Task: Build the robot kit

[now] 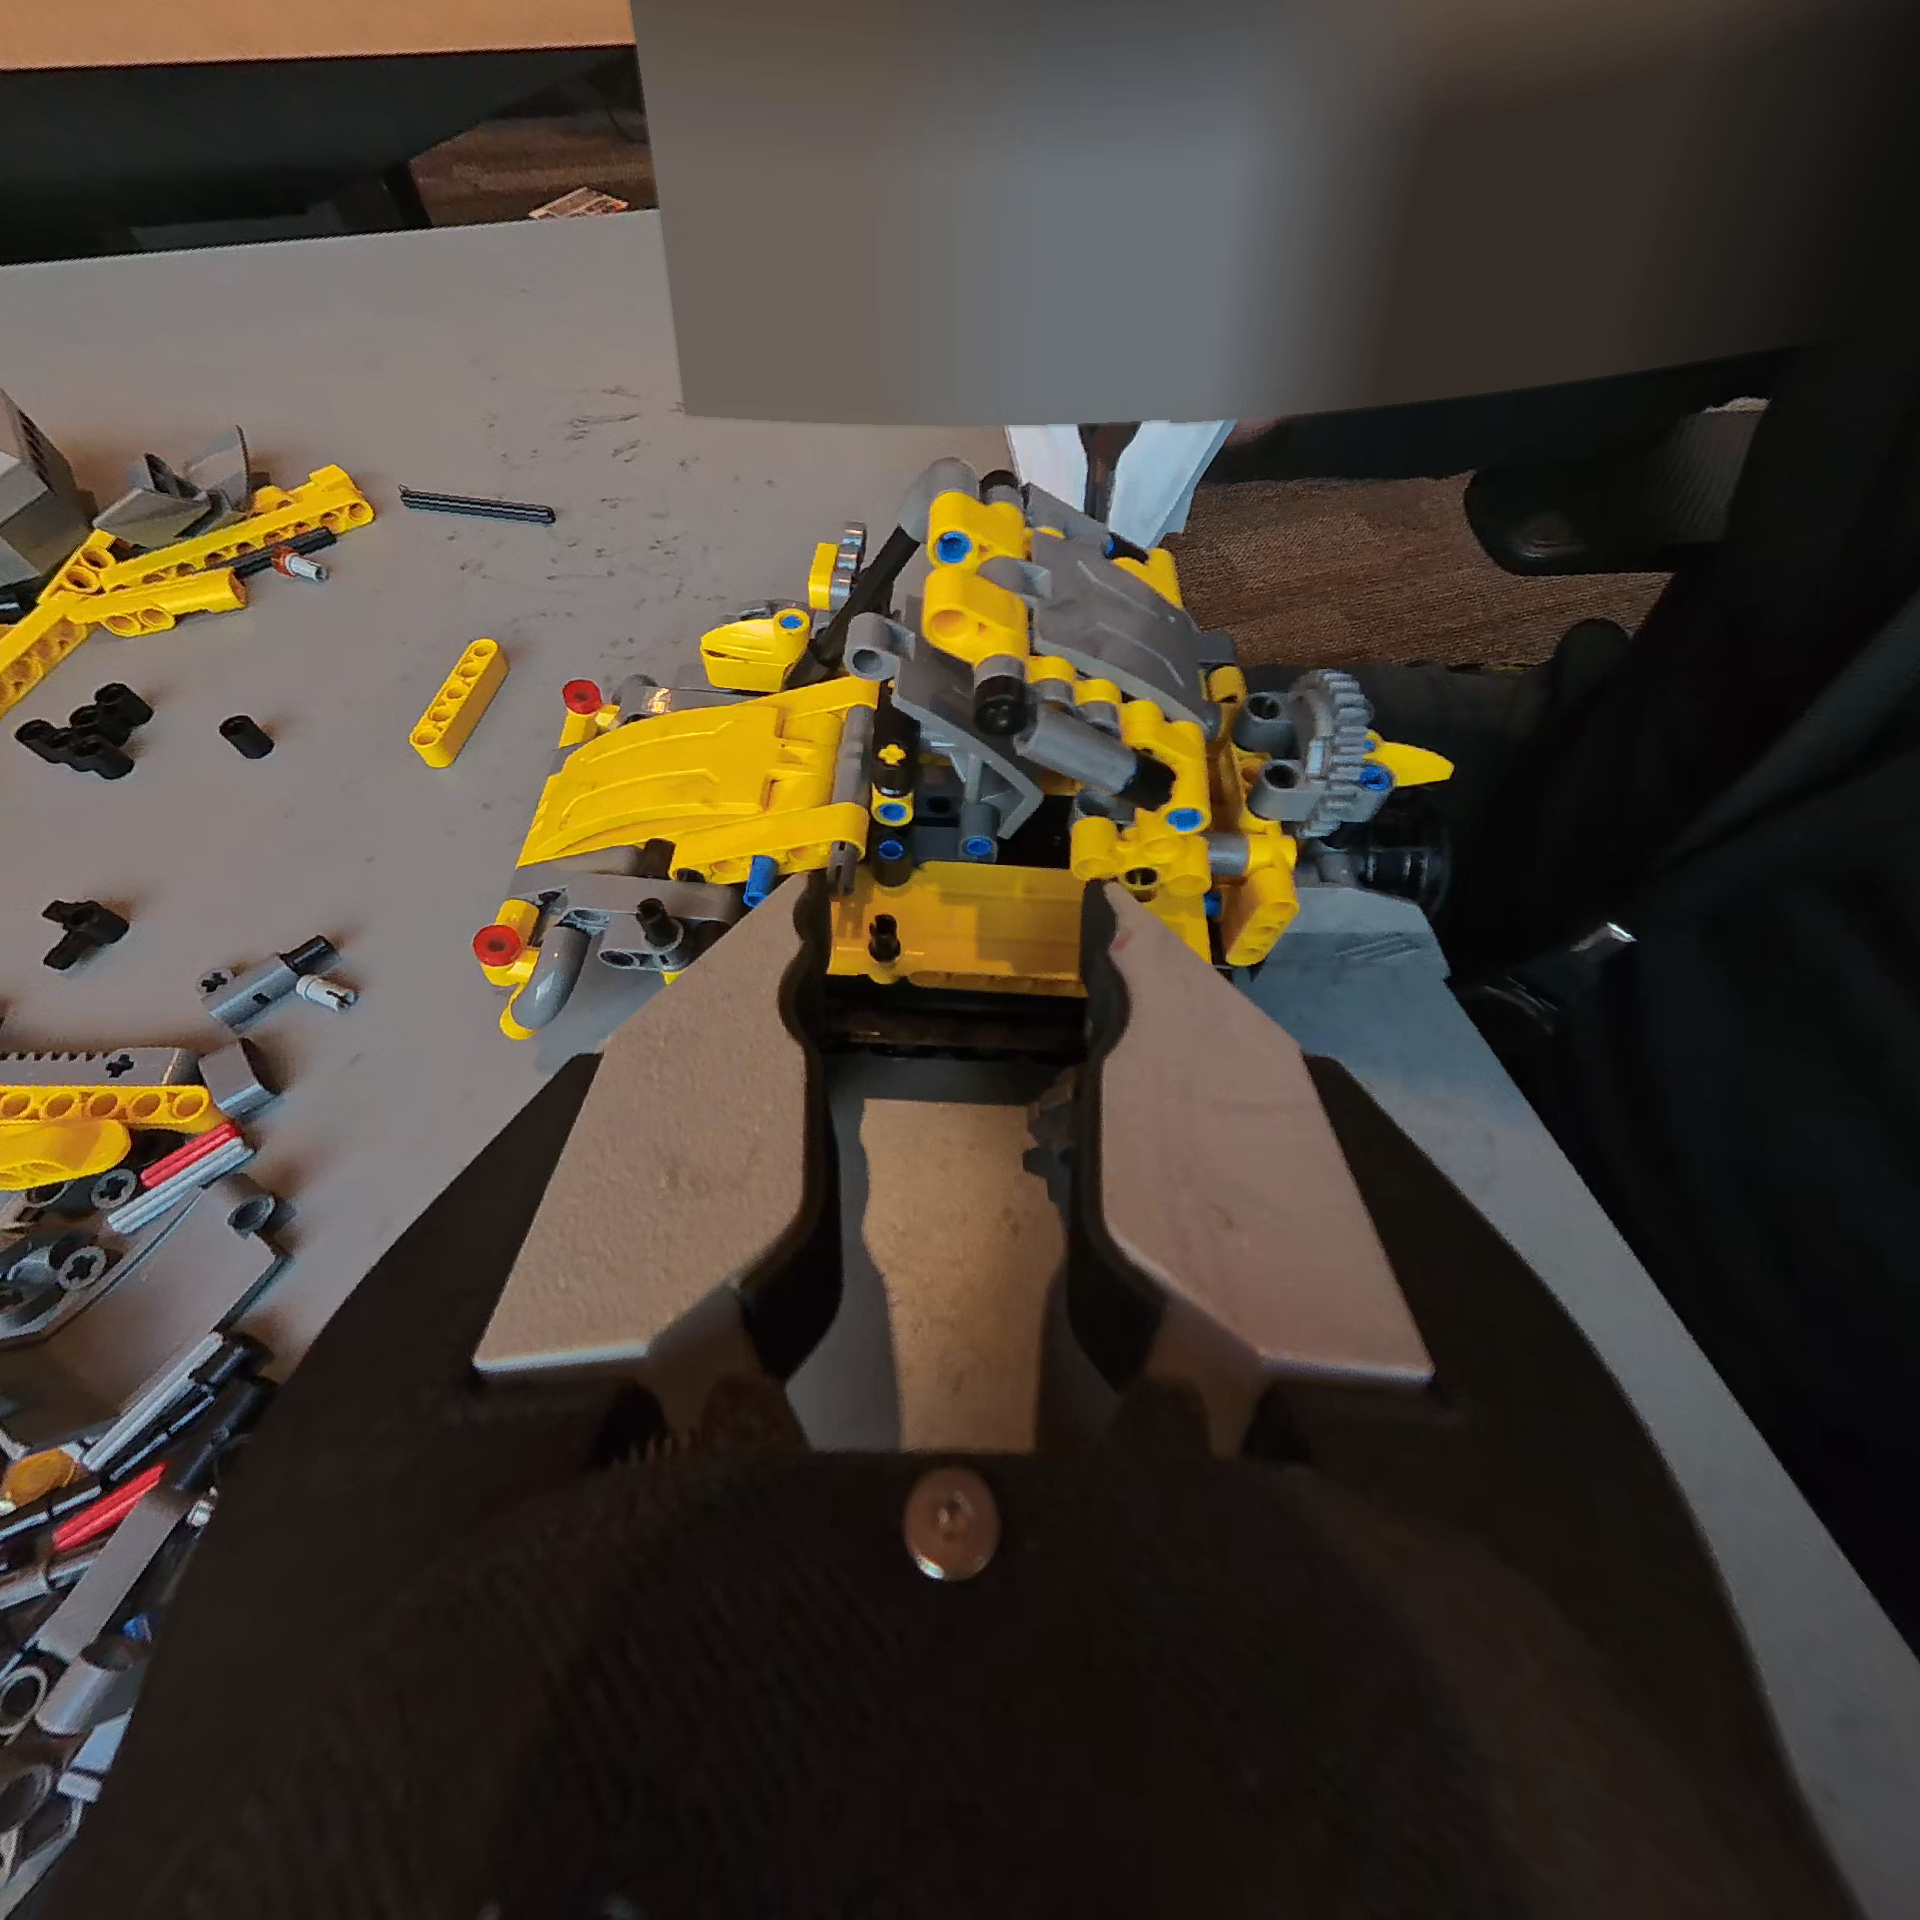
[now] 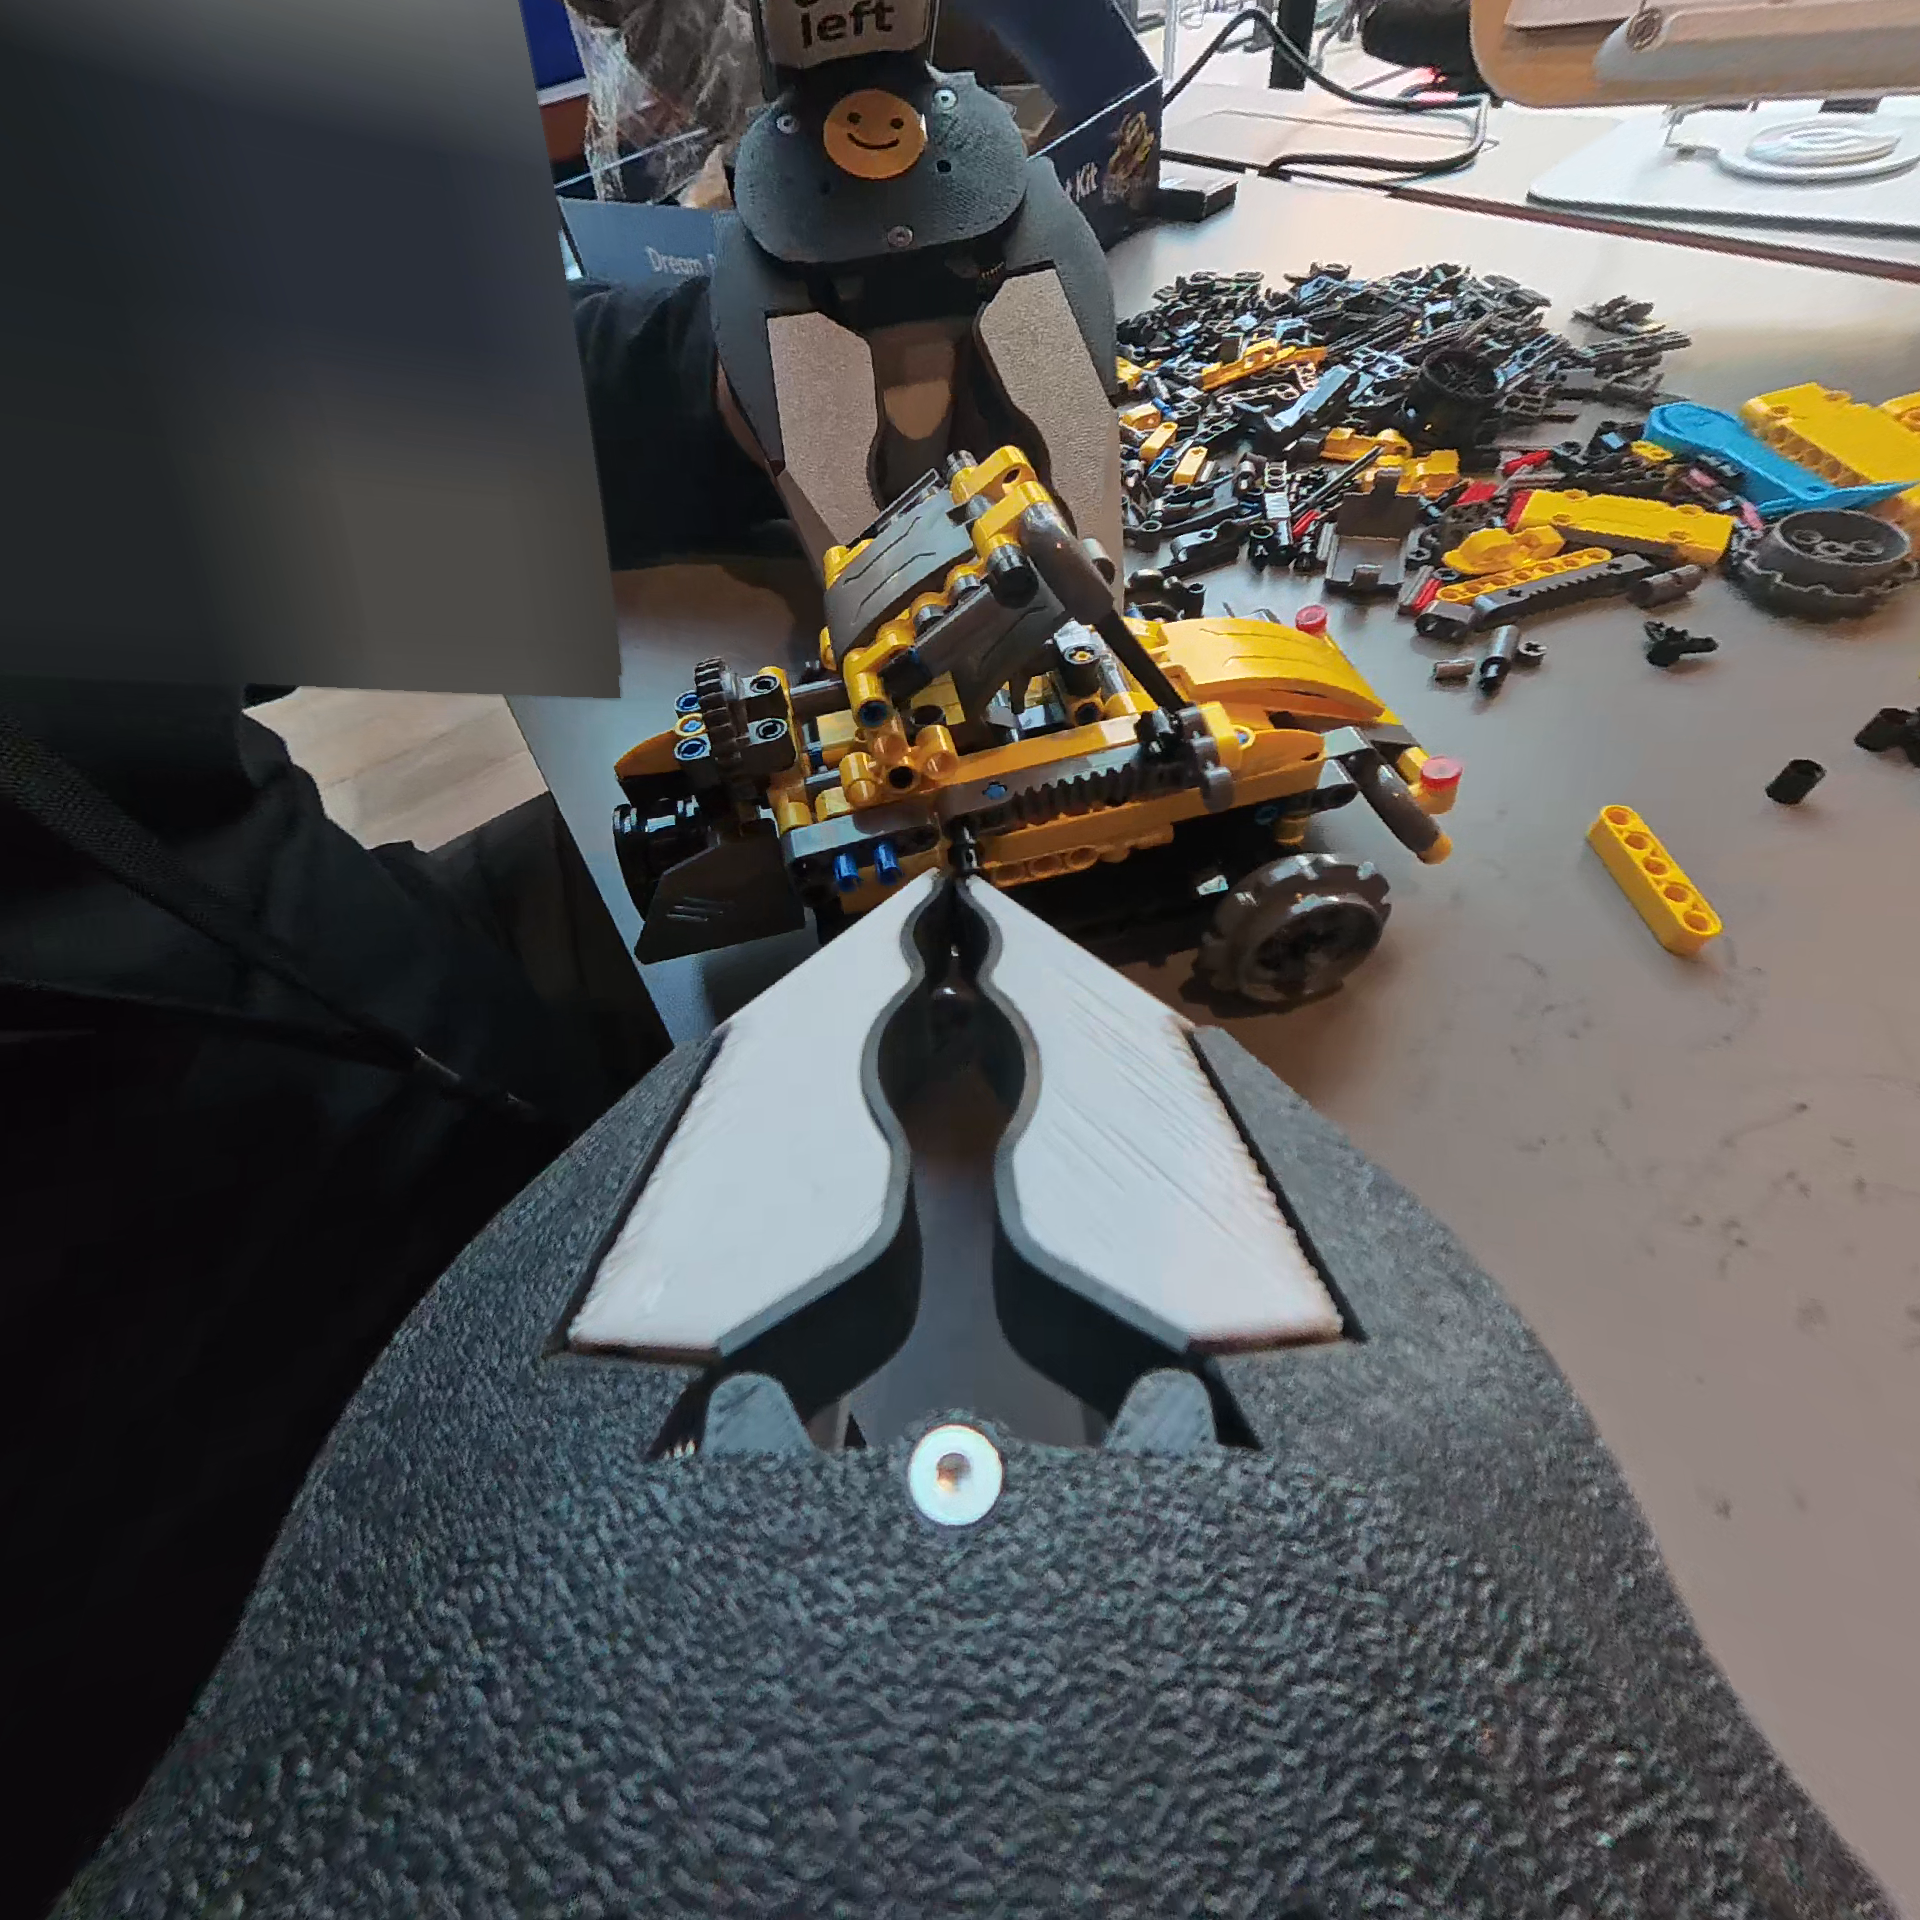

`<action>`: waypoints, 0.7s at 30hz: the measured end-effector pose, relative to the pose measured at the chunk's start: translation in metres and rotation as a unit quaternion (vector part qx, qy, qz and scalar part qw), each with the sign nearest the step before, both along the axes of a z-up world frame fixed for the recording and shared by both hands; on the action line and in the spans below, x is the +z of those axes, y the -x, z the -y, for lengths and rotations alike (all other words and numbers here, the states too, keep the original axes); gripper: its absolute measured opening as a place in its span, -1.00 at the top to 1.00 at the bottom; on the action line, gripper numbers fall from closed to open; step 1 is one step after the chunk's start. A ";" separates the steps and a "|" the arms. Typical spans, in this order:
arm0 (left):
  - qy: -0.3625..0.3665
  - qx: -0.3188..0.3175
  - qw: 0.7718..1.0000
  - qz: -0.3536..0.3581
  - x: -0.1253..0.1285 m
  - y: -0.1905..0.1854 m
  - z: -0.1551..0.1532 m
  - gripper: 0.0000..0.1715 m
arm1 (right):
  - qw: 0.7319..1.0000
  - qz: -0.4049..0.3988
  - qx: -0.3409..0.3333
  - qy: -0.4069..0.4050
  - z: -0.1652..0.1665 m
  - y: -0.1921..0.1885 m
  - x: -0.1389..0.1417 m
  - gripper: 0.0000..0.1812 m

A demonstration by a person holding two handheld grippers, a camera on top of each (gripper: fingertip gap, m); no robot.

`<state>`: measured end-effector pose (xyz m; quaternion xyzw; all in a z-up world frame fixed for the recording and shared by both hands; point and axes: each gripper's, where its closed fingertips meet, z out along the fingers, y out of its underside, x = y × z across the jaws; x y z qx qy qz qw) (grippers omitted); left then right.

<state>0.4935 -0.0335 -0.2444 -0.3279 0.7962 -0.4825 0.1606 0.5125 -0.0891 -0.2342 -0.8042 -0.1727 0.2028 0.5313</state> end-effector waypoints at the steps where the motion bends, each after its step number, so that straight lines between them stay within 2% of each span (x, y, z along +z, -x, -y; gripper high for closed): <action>1: 0.000 0.003 1.000 0.000 0.000 -0.001 0.000 0.46 | 1.000 0.003 0.001 0.003 0.000 0.000 0.000 1.00; 2: -0.006 0.046 0.999 0.008 0.001 -0.010 -0.009 0.81 | 1.000 0.007 0.001 0.005 0.000 -0.001 0.000 1.00; 3: -0.015 0.055 0.998 0.016 0.000 -0.013 -0.010 0.84 | 1.000 -0.002 0.021 0.008 0.000 0.007 0.002 1.00; 5: -0.026 0.033 0.999 0.019 0.001 -0.010 -0.010 0.81 | 0.996 0.002 0.080 0.030 0.002 0.031 -0.002 1.00; 7: -0.007 0.059 0.998 0.012 0.001 -0.013 -0.022 0.83 | 0.999 0.040 0.026 0.023 -0.007 0.016 -0.002 1.00; 10: -0.008 0.070 0.997 0.012 0.001 -0.015 -0.026 0.84 | 0.999 0.026 0.014 0.027 -0.007 0.006 -0.001 1.00; 12: 0.000 0.069 0.998 0.001 0.001 -0.013 -0.026 0.81 | 0.999 0.033 0.005 0.024 -0.008 0.002 0.000 1.00; 14: -0.015 0.077 0.997 -0.002 0.003 -0.009 -0.038 0.71 | 0.999 0.035 -0.008 0.017 -0.008 -0.003 0.002 1.00; 15: -0.014 0.081 0.997 0.009 0.008 -0.007 -0.046 0.62 | 0.999 0.027 -0.009 0.015 -0.006 -0.005 0.004 1.00; 17: 0.022 0.056 0.998 0.009 0.022 0.003 -0.047 0.29 | 1.000 0.009 0.002 0.015 0.000 -0.002 0.006 1.00; 19: 0.041 0.033 0.999 -0.001 0.027 0.009 -0.042 0.38 | 1.000 0.008 0.001 0.028 0.002 0.000 0.001 1.00; 21: 0.037 0.016 0.999 -0.007 0.023 0.013 -0.031 0.36 | 0.999 0.008 0.006 0.034 0.001 0.008 0.000 1.00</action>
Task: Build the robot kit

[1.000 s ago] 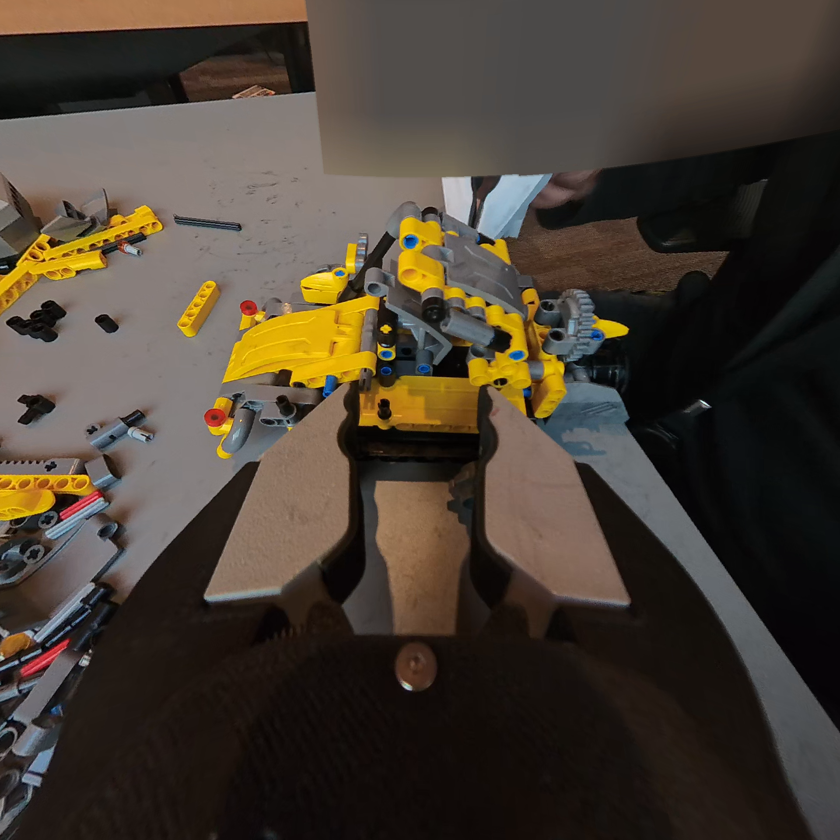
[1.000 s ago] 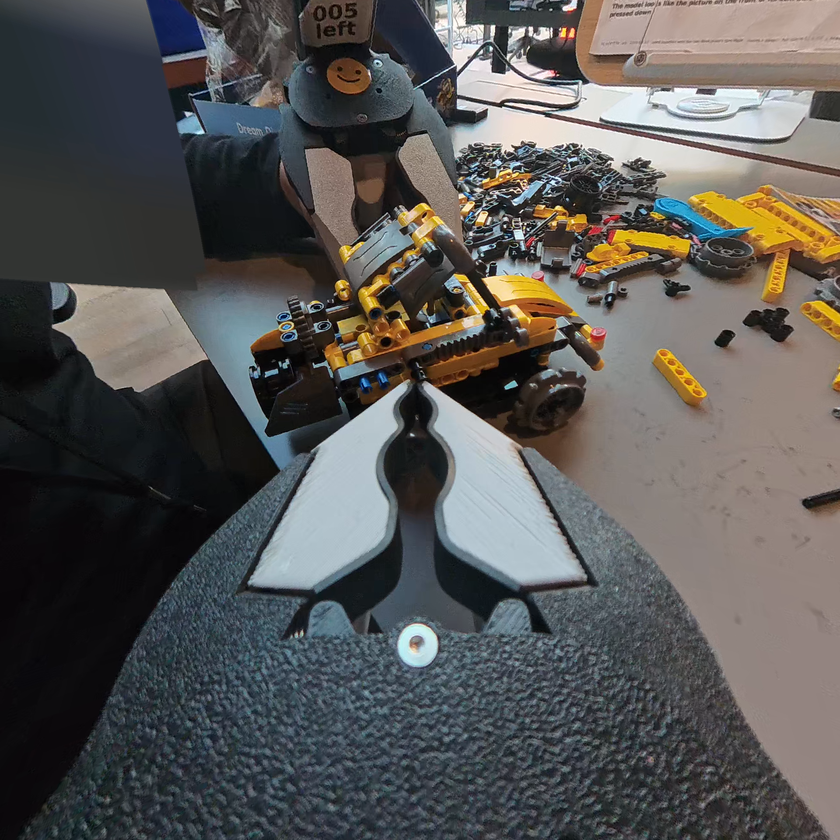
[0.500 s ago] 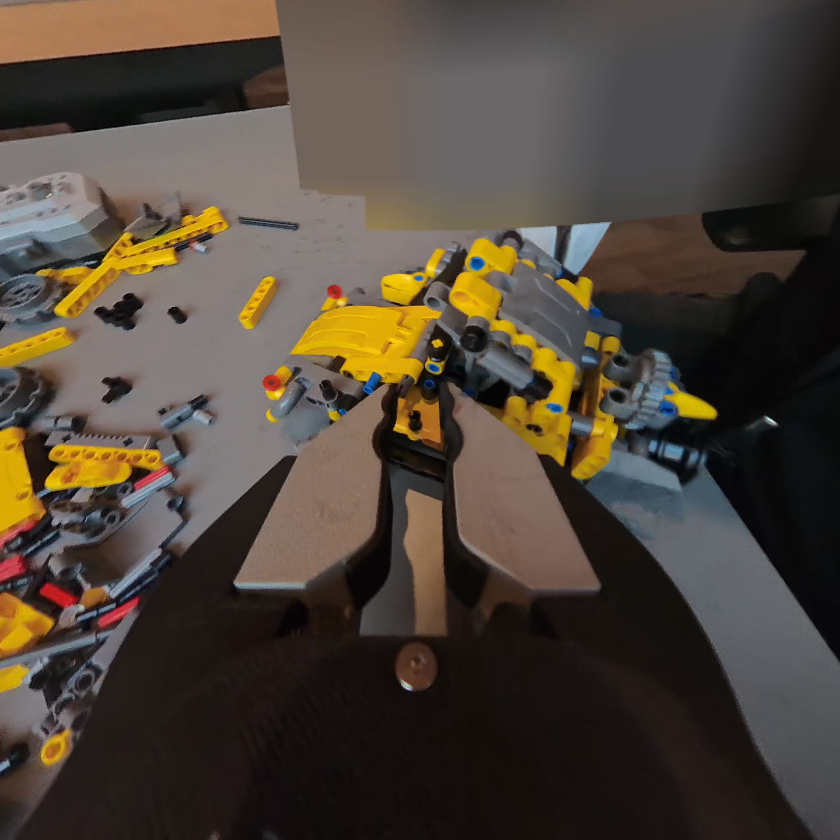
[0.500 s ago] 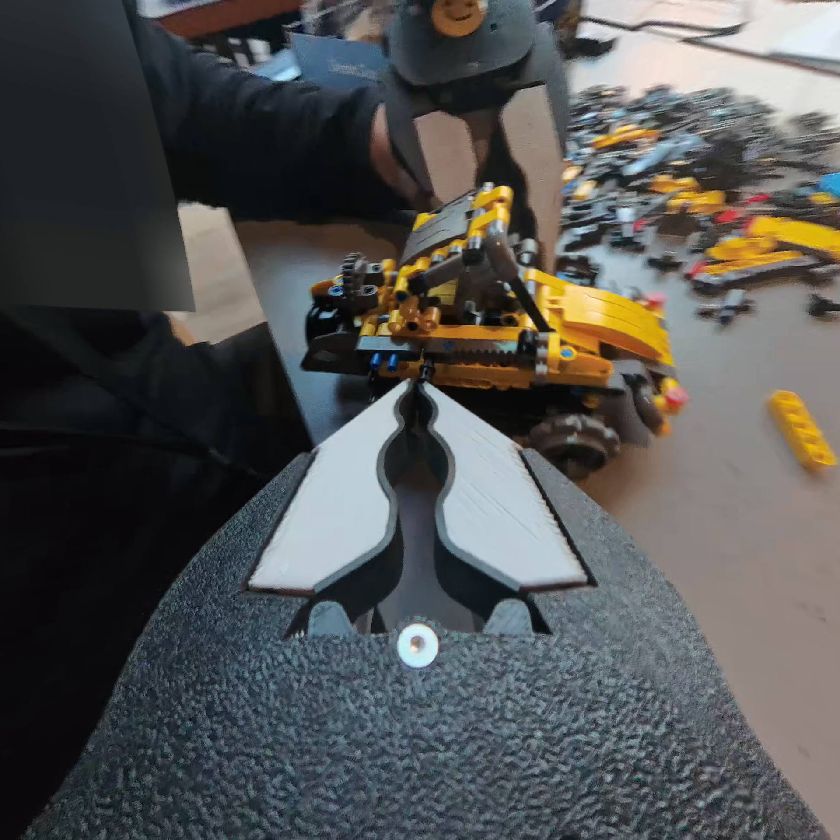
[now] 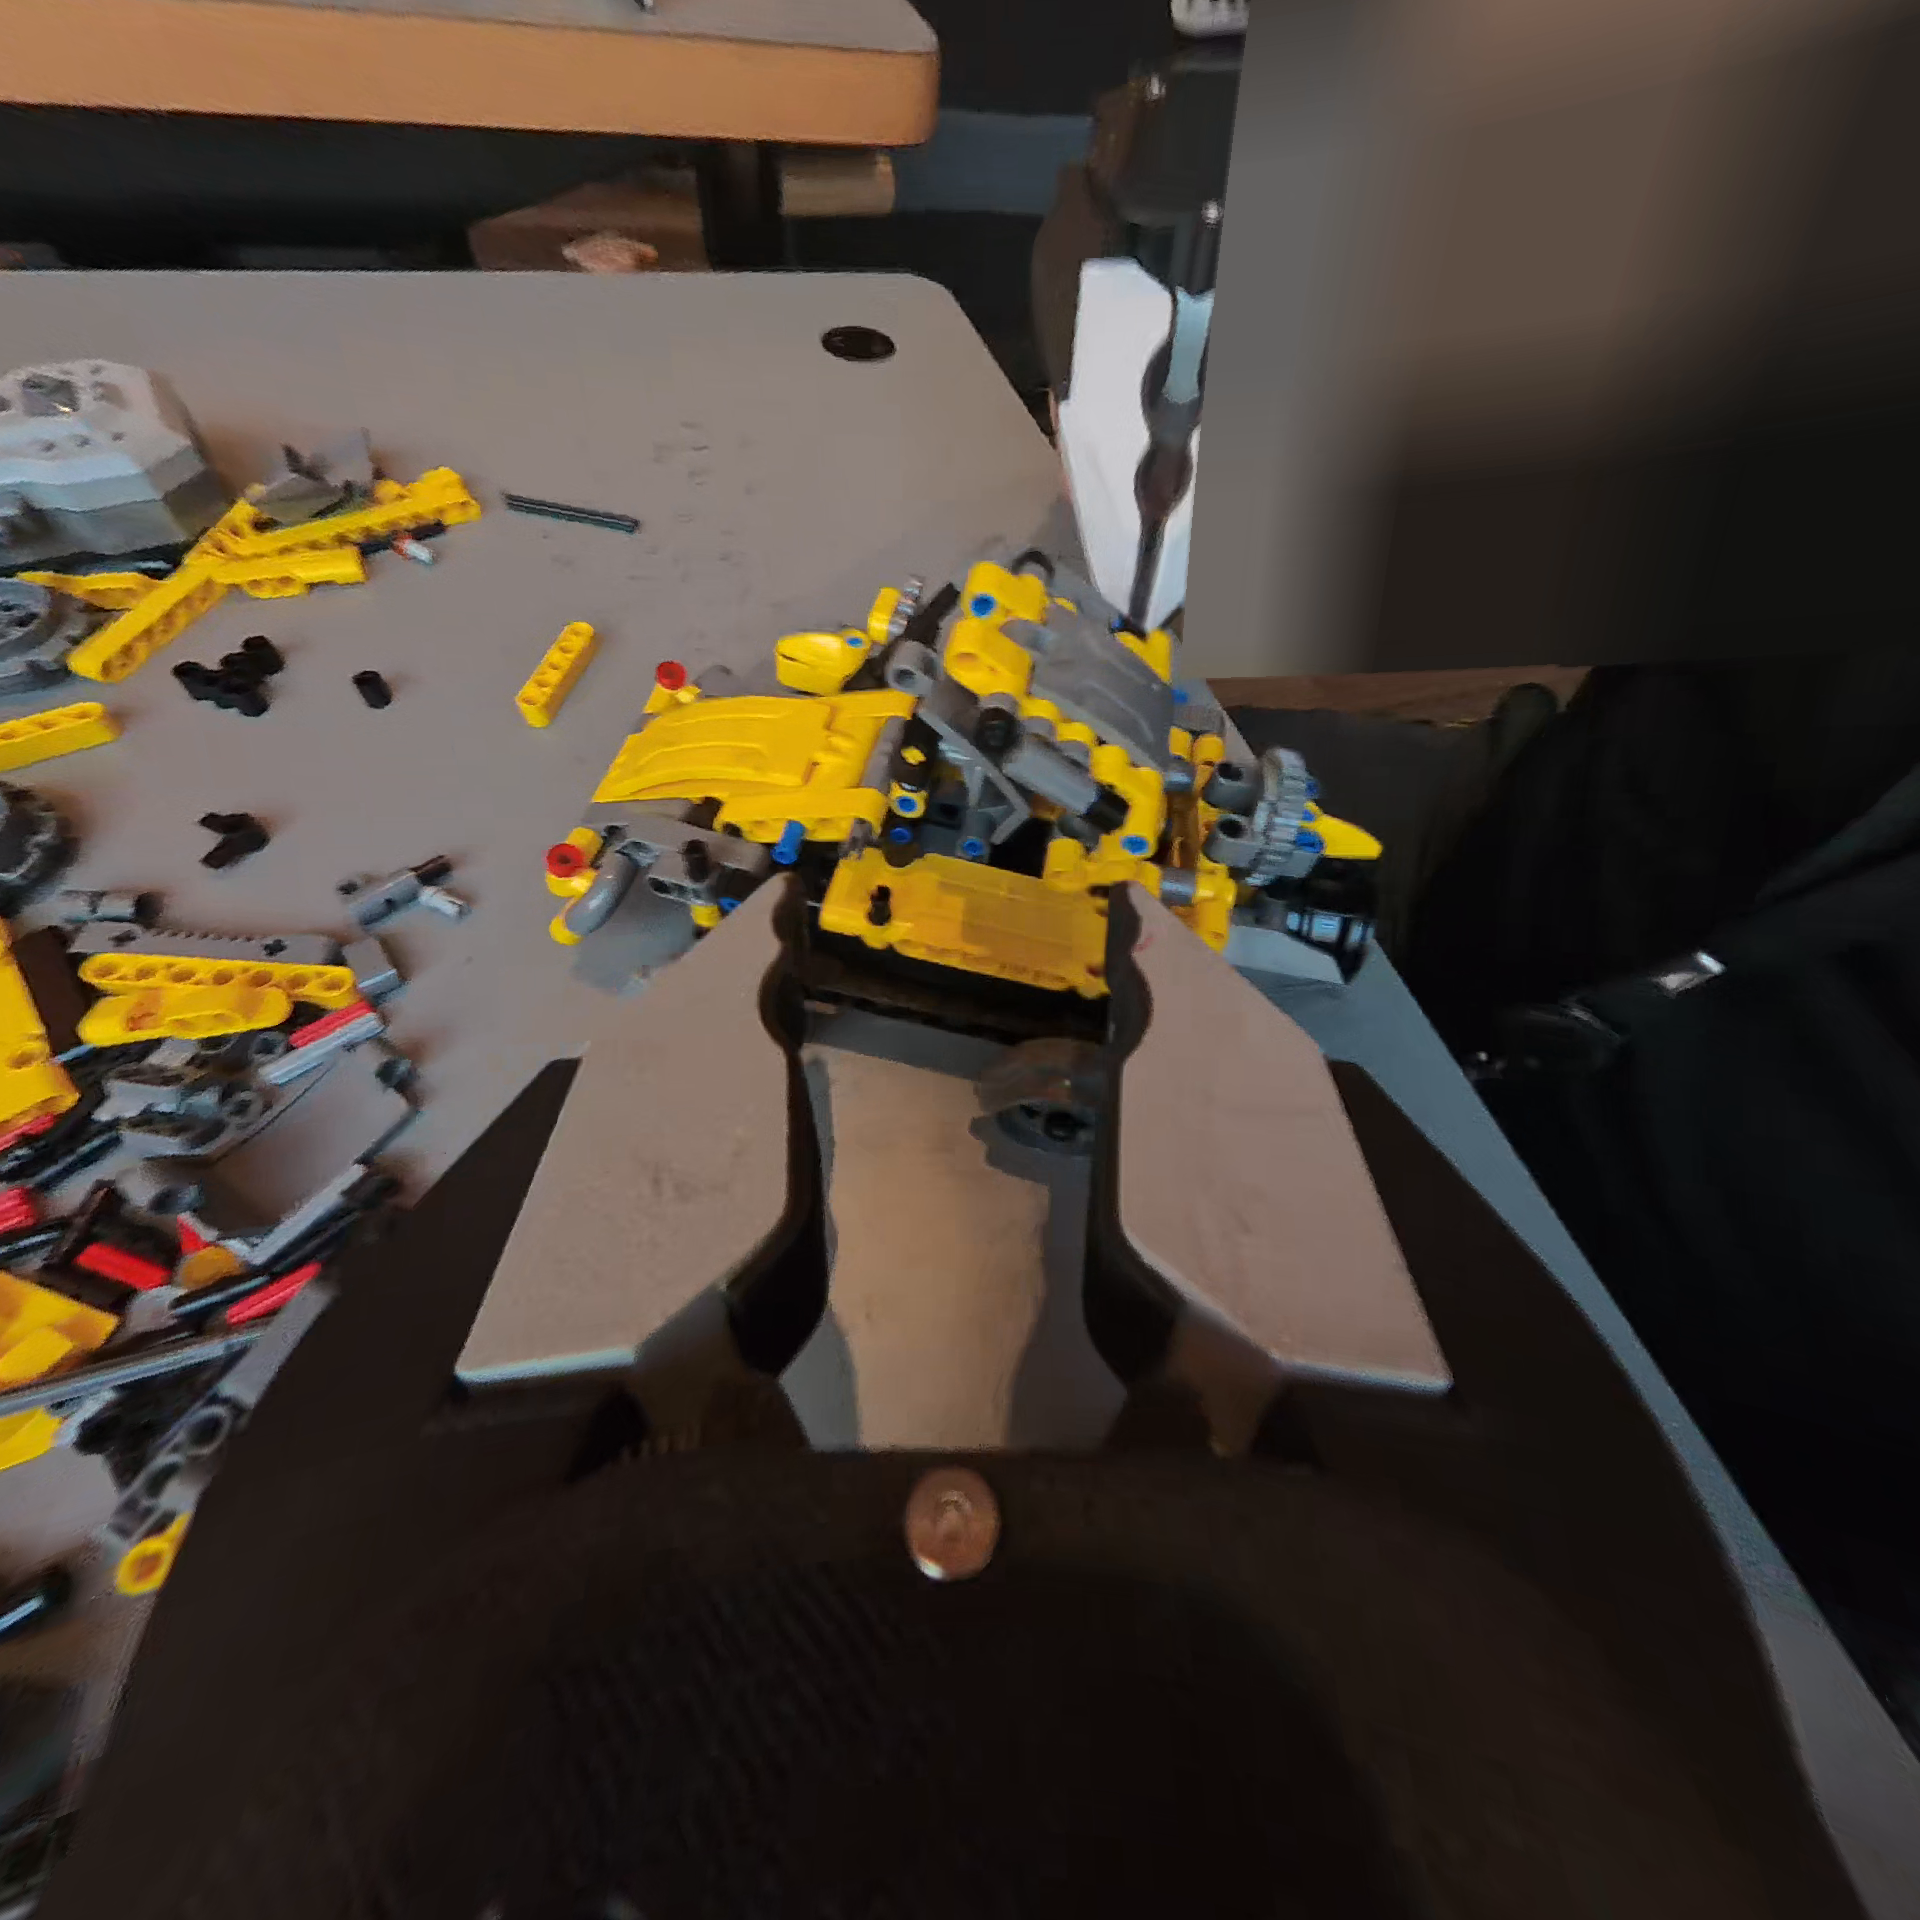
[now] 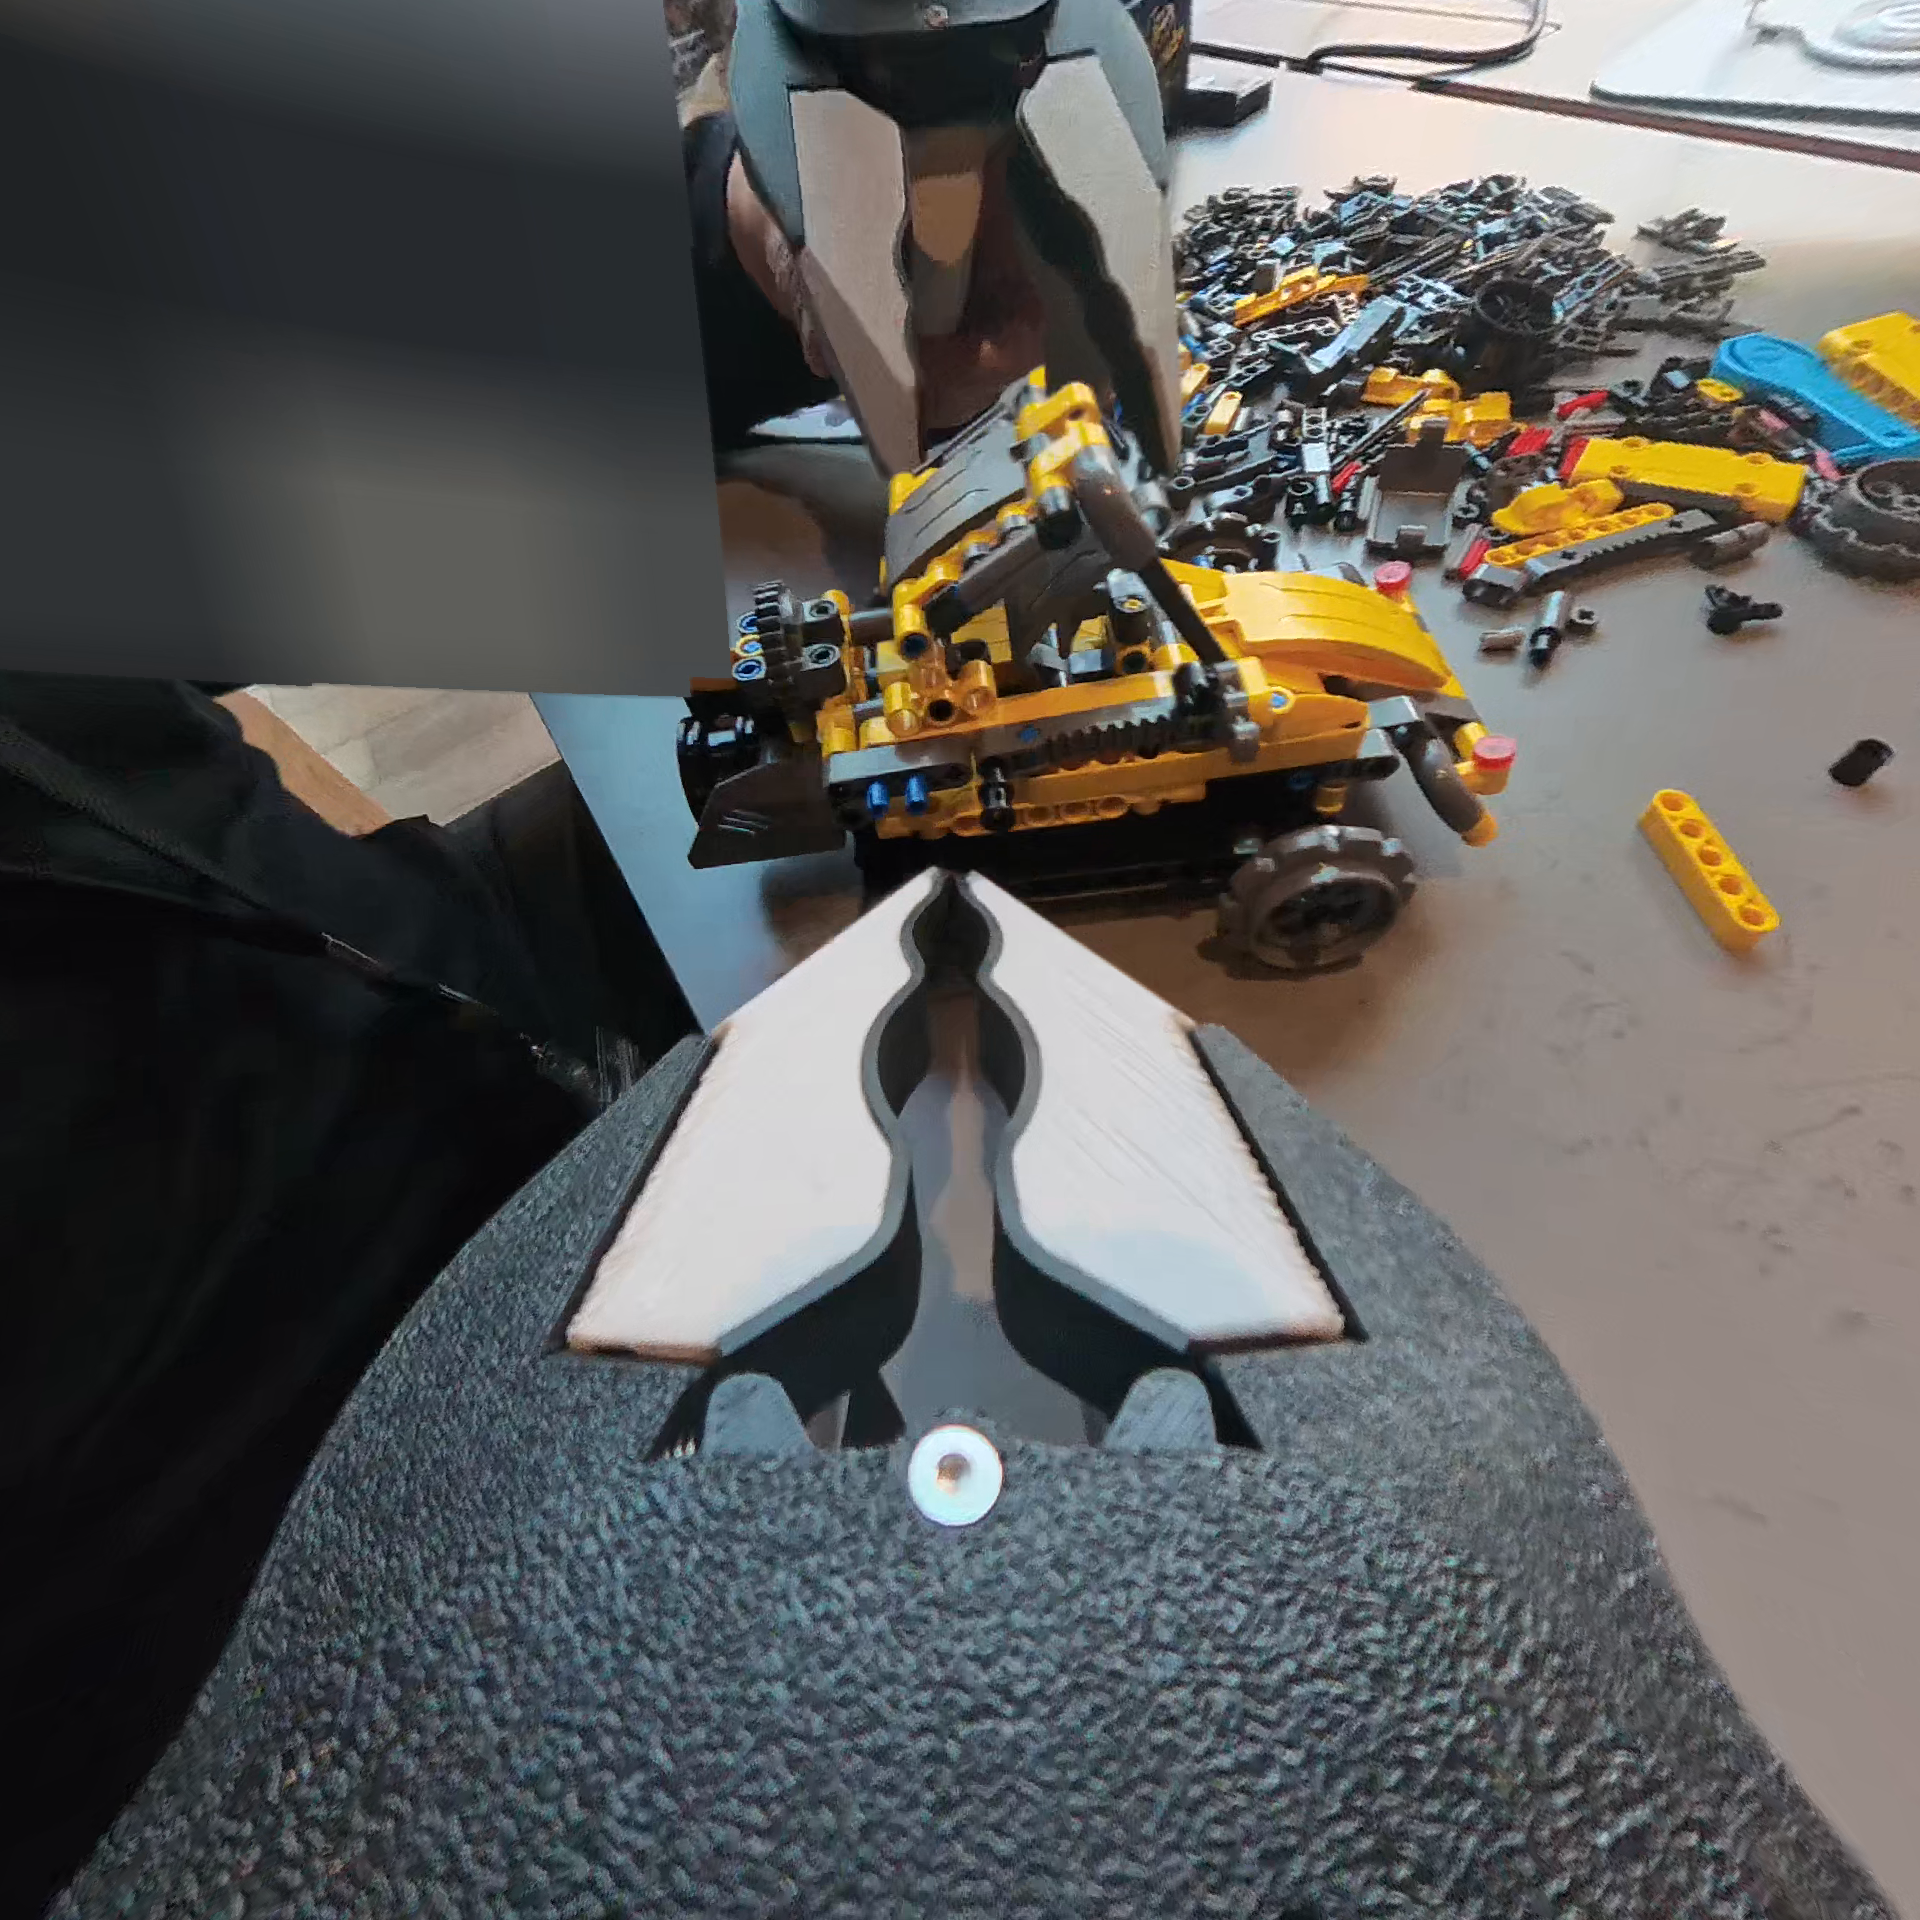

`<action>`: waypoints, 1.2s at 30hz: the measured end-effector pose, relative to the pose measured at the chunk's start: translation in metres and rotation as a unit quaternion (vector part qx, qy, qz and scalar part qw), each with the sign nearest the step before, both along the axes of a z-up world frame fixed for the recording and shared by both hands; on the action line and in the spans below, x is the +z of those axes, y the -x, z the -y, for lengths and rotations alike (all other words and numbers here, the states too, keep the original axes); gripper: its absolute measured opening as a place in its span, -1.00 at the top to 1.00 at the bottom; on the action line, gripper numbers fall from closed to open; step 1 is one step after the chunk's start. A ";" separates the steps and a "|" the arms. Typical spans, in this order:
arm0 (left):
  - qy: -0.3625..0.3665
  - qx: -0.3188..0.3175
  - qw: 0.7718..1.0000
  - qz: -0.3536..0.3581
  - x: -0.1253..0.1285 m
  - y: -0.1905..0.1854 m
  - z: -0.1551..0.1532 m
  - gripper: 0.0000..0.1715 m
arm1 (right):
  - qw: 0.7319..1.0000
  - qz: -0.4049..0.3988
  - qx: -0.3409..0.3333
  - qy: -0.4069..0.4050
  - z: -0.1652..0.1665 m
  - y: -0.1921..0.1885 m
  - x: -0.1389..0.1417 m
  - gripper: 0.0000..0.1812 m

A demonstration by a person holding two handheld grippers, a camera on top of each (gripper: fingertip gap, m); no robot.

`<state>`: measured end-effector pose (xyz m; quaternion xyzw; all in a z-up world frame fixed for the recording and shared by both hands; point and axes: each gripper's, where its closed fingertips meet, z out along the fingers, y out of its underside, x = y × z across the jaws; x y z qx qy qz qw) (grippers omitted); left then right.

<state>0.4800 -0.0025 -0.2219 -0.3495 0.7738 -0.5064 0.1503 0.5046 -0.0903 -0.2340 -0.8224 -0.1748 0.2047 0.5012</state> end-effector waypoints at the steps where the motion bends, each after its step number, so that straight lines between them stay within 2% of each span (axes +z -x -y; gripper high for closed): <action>1: -0.022 -0.010 1.000 -0.012 -0.008 0.004 0.005 0.34 | 1.000 0.004 0.000 0.002 -0.002 0.003 0.000 1.00; 3: -0.081 -0.028 0.996 -0.030 -0.026 0.013 0.011 0.31 | 1.000 0.023 -0.009 0.008 -0.006 0.004 -0.001 0.96; 6: -0.111 -0.035 0.993 -0.031 -0.038 0.017 0.020 0.33 | 0.999 0.034 -0.007 0.022 -0.011 0.007 -0.005 0.97; 11: -0.123 -0.026 0.992 -0.015 -0.037 0.015 0.018 0.42 | 0.997 0.075 -0.009 0.034 -0.014 0.002 -0.015 1.00; 16: -0.095 -0.039 0.994 -0.028 -0.037 0.018 0.023 0.59 | 0.998 0.049 -0.003 0.029 -0.016 -0.005 -0.012 0.99; 19: -0.120 -0.040 0.991 -0.046 -0.037 0.028 0.030 0.62 | 0.998 0.056 0.001 0.034 -0.018 -0.007 -0.015 1.00; 21: -0.095 -0.051 0.992 -0.061 -0.031 0.043 0.042 0.62 | 0.997 0.071 -0.003 0.034 -0.022 -0.011 -0.017 1.00; 23: -0.019 -0.078 0.995 -0.053 -0.012 0.060 0.053 0.76 | 0.996 0.075 0.013 0.040 -0.025 -0.010 -0.018 1.00; 24: 0.008 -0.063 0.997 -0.051 -0.003 0.061 0.049 0.78 | 0.996 0.077 0.020 0.040 -0.025 -0.010 -0.018 1.00; 26: 0.009 0.023 0.998 -0.060 -0.002 0.050 0.022 0.69 | 0.995 0.087 0.034 0.032 -0.026 -0.011 -0.018 1.00; 28: -0.019 0.091 0.993 -0.076 -0.009 0.039 0.005 0.46 | 0.995 0.086 0.047 0.028 -0.024 -0.011 -0.016 1.00; 31: -0.043 0.083 0.992 -0.087 -0.013 0.035 0.021 0.42 | 0.995 0.069 0.063 0.023 -0.019 -0.009 -0.012 0.92; 35: -0.173 0.102 0.975 -0.091 -0.040 0.027 0.024 0.35 | 0.997 0.039 0.071 -0.011 -0.011 -0.009 0.001 0.90; 36: -0.185 0.099 0.974 -0.082 -0.042 0.024 0.027 0.34 | 0.997 0.034 0.065 -0.016 -0.012 -0.011 0.003 0.92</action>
